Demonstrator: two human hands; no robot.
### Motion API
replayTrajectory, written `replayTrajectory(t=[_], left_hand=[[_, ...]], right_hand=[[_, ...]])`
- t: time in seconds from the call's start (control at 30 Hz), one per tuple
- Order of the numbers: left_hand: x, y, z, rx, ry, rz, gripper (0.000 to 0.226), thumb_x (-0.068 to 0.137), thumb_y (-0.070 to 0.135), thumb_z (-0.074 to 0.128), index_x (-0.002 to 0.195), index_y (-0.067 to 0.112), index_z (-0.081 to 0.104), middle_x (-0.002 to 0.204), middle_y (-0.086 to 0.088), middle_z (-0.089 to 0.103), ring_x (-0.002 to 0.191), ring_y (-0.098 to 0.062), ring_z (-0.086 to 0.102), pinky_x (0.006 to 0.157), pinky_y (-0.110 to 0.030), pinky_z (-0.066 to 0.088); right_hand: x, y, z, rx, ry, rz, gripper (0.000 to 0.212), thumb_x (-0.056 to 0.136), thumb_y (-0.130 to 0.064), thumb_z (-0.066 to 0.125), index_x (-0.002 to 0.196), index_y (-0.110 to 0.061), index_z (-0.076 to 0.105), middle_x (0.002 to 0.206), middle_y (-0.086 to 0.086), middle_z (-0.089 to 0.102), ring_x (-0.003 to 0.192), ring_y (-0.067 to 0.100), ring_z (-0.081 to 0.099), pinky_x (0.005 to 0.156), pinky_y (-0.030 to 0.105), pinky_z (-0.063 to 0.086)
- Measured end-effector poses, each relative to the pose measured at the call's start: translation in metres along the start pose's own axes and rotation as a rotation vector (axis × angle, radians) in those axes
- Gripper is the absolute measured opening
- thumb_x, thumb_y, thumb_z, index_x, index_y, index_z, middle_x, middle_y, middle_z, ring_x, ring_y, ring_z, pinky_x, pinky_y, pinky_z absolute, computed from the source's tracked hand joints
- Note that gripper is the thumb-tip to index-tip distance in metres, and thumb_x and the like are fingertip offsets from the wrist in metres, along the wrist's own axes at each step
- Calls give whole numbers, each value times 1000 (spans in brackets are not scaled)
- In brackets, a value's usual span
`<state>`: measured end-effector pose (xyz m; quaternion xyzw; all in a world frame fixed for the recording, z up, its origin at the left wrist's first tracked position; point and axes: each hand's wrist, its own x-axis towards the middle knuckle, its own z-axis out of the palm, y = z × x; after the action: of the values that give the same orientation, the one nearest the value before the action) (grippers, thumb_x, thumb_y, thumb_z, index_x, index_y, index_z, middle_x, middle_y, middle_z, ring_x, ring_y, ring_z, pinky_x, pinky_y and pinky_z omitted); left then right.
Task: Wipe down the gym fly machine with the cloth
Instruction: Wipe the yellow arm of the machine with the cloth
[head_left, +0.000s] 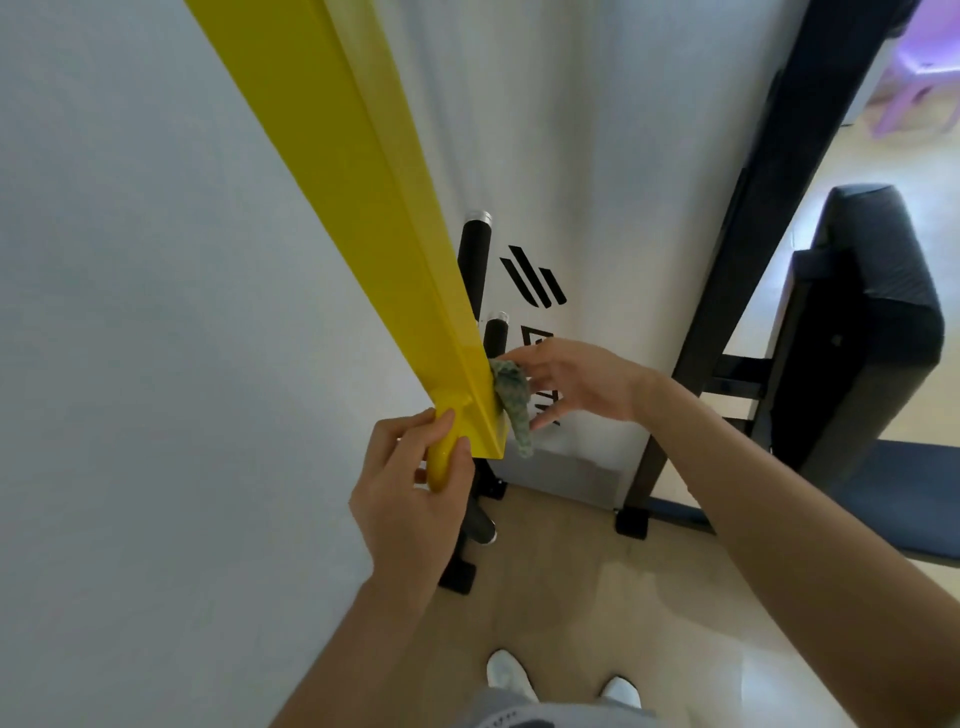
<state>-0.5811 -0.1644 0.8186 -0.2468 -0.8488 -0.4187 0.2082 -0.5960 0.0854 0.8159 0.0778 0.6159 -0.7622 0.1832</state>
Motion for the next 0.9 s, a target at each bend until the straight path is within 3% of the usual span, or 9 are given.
replayTrajectory(t=[0.13, 0.27, 0.43, 0.57, 0.7, 0.8, 0.9], left_hand=[[-2, -9, 3, -60, 12, 44, 27, 84, 25, 78, 108, 12, 76, 108, -1, 68, 86, -13, 67, 57, -29, 59], [-1, -13, 4, -71, 17, 86, 26, 84, 23, 79, 106, 10, 77, 107, -3, 69, 84, -11, 67, 58, -24, 57], [-7, -5, 7, 11, 91, 37, 26, 85, 22, 78, 109, 13, 76, 108, -2, 70, 87, -12, 67, 57, -32, 59], [-16, 10, 16, 117, 180, -59, 24, 88, 22, 75, 110, 14, 76, 110, -1, 71, 91, -14, 69, 60, -33, 60], [-24, 26, 22, 181, 267, -102, 23, 92, 23, 70, 112, 14, 77, 113, 0, 72, 93, -10, 68, 71, -27, 59], [-28, 34, 24, 197, 307, -118, 23, 94, 22, 68, 114, 14, 76, 116, 0, 71, 95, -11, 69, 77, -26, 58], [-31, 39, 29, 198, 341, -123, 23, 95, 20, 68, 116, 13, 75, 118, -1, 71, 98, -12, 69, 82, -28, 59]], right_hand=[[0, -4, 4, 14, 53, -47, 36, 86, -45, 56, 112, -29, 74, 127, 8, 65, 115, 25, 65, 85, 43, 60], [1, -20, 4, 33, 6, -75, 53, 90, -59, 43, 123, -28, 70, 132, 7, 65, 120, 23, 64, 89, 35, 57], [7, -22, -5, 18, -80, -48, 59, 92, -64, 35, 124, -29, 71, 137, 7, 63, 127, 26, 59, 102, 44, 52], [11, -11, -15, -56, -174, 72, 63, 91, -69, 37, 131, -30, 65, 138, 7, 60, 127, 26, 57, 96, 47, 56], [12, -14, -22, -37, -260, 148, 71, 91, -69, 43, 142, -21, 55, 145, 8, 54, 129, 31, 55, 98, 59, 53], [8, -29, -20, -1, -312, 147, 67, 89, -67, 52, 135, -19, 61, 144, 9, 54, 127, 34, 58, 90, 57, 56], [5, -42, -14, 69, -289, 108, 66, 92, -66, 51, 132, -15, 64, 142, 14, 53, 126, 38, 58, 92, 59, 55]])
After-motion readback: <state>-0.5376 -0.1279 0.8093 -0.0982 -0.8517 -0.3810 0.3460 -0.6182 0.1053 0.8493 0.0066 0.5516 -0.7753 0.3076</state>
